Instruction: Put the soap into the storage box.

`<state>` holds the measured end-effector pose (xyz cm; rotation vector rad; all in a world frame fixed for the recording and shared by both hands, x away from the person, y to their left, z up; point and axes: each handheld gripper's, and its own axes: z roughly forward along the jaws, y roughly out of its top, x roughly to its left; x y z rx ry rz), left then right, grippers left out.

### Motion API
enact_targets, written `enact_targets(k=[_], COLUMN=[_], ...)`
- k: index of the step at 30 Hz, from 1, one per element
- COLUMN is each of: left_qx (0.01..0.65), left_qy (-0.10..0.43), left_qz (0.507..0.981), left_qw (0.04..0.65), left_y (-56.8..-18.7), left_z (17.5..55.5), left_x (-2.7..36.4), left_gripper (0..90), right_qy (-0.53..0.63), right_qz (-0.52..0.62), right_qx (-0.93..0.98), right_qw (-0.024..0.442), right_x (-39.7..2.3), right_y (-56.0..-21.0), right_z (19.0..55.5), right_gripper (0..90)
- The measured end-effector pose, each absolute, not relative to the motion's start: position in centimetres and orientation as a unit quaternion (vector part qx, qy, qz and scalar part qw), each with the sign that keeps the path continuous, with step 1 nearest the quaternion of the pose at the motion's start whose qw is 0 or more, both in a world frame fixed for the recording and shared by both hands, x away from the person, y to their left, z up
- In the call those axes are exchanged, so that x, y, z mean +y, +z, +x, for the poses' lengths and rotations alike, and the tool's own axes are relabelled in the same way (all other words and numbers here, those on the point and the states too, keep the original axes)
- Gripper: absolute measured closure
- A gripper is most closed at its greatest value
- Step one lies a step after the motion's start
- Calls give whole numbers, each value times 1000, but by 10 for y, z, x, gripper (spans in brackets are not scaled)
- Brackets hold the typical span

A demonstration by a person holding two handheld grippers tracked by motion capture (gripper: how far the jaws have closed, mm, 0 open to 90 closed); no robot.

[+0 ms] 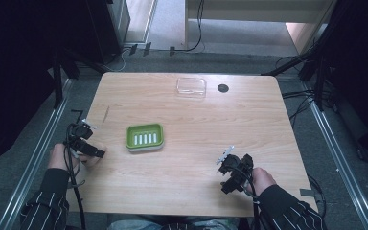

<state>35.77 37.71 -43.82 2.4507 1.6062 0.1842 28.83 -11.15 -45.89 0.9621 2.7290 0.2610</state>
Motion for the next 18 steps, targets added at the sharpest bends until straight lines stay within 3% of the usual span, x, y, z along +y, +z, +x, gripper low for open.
enact_targets(k=[18], left_qx=[530], left_qy=[75], left_qz=[841], left_qw=[79], left_y=[-448], left_z=[357], left_x=[371], left_gripper=[333], right_qy=[91], right_qz=[330], right_qx=[932], right_qw=[117], right_x=[-112], right_y=[-459], right_z=[287], right_gripper=[143])
